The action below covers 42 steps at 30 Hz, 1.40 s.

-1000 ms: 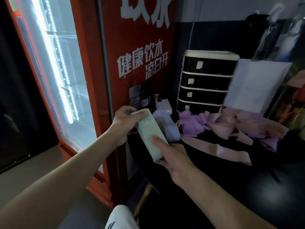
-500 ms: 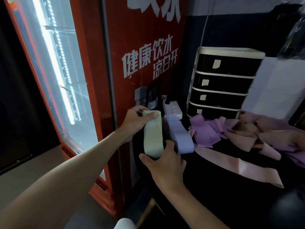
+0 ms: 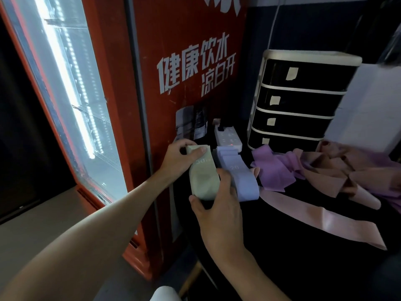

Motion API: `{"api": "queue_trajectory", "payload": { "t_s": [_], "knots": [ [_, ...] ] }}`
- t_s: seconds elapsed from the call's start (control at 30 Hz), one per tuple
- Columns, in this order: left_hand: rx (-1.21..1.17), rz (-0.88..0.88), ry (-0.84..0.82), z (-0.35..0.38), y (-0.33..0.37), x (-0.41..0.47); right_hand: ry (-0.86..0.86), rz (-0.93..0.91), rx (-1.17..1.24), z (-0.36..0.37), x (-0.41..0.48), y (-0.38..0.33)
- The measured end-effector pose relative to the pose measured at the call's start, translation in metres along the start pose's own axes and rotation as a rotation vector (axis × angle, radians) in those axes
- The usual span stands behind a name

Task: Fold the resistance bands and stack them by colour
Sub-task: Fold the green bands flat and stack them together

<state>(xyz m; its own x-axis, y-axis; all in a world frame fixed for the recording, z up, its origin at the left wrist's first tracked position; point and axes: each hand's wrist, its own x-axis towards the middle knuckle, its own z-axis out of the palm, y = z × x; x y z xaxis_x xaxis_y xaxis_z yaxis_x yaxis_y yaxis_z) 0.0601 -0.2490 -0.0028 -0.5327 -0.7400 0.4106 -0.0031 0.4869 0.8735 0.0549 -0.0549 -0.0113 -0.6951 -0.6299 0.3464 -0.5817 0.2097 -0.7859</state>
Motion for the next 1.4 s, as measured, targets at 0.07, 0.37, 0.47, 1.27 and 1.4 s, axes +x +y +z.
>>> {"api": "queue_trajectory", "payload": {
  "t_s": [0.07, 0.37, 0.47, 1.27, 1.4],
  "knots": [
    [0.001, 0.025, -0.013, 0.000, -0.001, 0.000, -0.022, -0.023, -0.058, -0.001, 0.001, 0.000],
    [0.116, 0.075, -0.095, -0.013, -0.002, 0.004, -0.035, -0.014, -0.054, 0.000, 0.003, 0.003],
    [0.240, 0.210, -0.097, -0.020, 0.013, 0.000, -0.036, -0.012, -0.046, 0.000, 0.004, 0.004],
    [0.552, 0.317, -0.329, -0.046, 0.039, -0.036, -0.030, -0.011, 0.036, -0.007, -0.001, 0.002],
    [0.528, 0.322, -0.374, -0.048, 0.043, -0.047, -0.042, -0.022, 0.030, -0.008, -0.001, 0.001]
  ]
}}
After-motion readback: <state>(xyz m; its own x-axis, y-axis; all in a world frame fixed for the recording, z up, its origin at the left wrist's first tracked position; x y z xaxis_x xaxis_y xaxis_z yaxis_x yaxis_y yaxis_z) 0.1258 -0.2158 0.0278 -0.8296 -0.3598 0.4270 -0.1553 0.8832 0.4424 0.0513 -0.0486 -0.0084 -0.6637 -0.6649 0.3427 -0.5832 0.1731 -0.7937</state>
